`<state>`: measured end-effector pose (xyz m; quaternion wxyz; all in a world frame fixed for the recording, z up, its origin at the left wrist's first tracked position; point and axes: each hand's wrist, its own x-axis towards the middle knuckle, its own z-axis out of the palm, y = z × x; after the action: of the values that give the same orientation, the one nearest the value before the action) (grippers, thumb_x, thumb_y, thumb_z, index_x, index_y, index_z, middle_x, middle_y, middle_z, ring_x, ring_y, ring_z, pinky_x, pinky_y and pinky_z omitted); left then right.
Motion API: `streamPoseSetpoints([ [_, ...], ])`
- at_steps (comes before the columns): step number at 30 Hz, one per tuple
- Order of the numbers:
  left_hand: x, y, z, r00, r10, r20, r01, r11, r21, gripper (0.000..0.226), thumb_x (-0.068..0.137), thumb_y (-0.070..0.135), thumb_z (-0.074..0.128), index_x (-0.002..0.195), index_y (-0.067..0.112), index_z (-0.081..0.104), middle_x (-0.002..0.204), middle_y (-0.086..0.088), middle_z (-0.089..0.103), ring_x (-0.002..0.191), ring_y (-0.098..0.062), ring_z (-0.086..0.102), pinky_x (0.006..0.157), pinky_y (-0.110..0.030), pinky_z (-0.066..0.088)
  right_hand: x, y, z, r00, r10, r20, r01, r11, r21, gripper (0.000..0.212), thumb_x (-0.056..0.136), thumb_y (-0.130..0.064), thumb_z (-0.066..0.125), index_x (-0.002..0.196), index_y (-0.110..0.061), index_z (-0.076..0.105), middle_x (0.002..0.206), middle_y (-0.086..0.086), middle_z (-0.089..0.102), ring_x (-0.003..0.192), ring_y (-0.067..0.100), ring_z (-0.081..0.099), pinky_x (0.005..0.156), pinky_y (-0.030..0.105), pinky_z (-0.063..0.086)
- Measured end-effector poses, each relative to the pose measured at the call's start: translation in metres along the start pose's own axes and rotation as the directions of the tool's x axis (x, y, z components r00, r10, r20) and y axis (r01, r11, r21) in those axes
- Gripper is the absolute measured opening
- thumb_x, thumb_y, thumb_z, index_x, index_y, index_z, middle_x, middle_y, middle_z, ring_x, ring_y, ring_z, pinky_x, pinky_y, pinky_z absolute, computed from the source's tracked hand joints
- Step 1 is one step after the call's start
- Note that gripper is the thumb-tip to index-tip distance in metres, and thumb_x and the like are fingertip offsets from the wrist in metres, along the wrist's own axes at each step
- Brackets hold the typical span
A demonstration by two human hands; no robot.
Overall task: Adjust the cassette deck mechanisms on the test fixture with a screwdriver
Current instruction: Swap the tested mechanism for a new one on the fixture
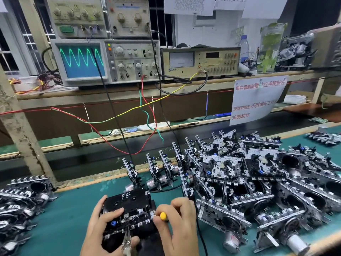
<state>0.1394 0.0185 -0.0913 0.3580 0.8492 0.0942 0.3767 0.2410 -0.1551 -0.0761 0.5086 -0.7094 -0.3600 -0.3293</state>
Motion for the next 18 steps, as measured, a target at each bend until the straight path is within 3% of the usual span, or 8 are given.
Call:
streamPoseSetpoints([
  [3, 0.0001, 0.0023, 0.0008, 1.0, -0.003, -0.006, 0.003, 1.0, 0.003, 0.07, 0.047, 0.061, 0.083, 0.113, 0.057, 0.061, 0.157, 0.009, 0.037, 0.143, -0.022, 0.04, 0.11, -0.047, 0.033, 0.0016, -0.0015, -0.0039, 0.997, -0.066, -0.046, 0.067, 0.997, 0.036, 0.031, 0.103, -0.053, 0.045, 0.091, -0.031, 0.062, 0.075, -0.009, 0.045, 0.071, 0.007, 0.042, 0.069, 0.023, 0.041],
  [7, 0.0004, 0.0058, 0.0007, 1.0, -0.026, -0.003, 0.026, 1.0, -0.005, 0.068, 0.046, 0.061, 0.082, 0.111, 0.06, 0.061, 0.156, 0.011, 0.037, 0.142, -0.021, 0.04, 0.11, -0.046, 0.033, 0.0008, -0.0018, -0.0057, 0.998, 0.008, -0.063, -0.002, 0.995, 0.096, 0.017, 0.103, -0.045, 0.05, 0.099, -0.034, 0.062, 0.074, -0.011, 0.056, 0.066, 0.005, 0.049, 0.066, 0.019, 0.047],
  [11, -0.0017, 0.0065, 0.0006, 1.0, -0.029, -0.012, 0.029, 1.0, 0.0, 0.068, 0.047, 0.062, 0.081, 0.111, 0.059, 0.061, 0.157, 0.016, 0.035, 0.14, -0.009, 0.04, 0.109, -0.043, 0.032, -0.0007, 0.0017, -0.0034, 1.0, 0.002, 0.015, -0.004, 0.992, 0.123, 0.007, 0.097, -0.028, 0.06, 0.095, -0.027, 0.067, 0.084, -0.011, 0.059, 0.074, 0.01, 0.056, 0.073, 0.022, 0.049],
  [15, -0.0025, 0.0082, 0.0006, 0.999, -0.032, -0.018, 0.032, 0.999, -0.009, 0.067, 0.047, 0.062, 0.081, 0.111, 0.059, 0.061, 0.156, 0.017, 0.035, 0.139, 0.001, 0.037, 0.11, -0.042, 0.032, 0.0019, 0.0009, -0.0034, 0.997, 0.055, 0.061, -0.062, 0.991, 0.118, 0.025, 0.102, -0.035, 0.051, 0.094, -0.025, 0.072, 0.094, -0.012, 0.064, 0.085, 0.007, 0.06, 0.08, 0.014, 0.045],
  [18, -0.0012, 0.0094, 0.0004, 0.999, -0.034, -0.016, 0.034, 0.999, -0.007, 0.067, 0.047, 0.061, 0.081, 0.111, 0.06, 0.06, 0.156, 0.014, 0.036, 0.139, 0.001, 0.036, 0.11, -0.042, 0.031, 0.0013, 0.0013, -0.0041, 0.995, 0.075, 0.059, -0.081, 0.99, 0.115, 0.017, 0.1, -0.022, 0.056, 0.102, -0.025, 0.073, 0.094, -0.012, 0.066, 0.088, 0.007, 0.062, 0.08, 0.022, 0.05],
])
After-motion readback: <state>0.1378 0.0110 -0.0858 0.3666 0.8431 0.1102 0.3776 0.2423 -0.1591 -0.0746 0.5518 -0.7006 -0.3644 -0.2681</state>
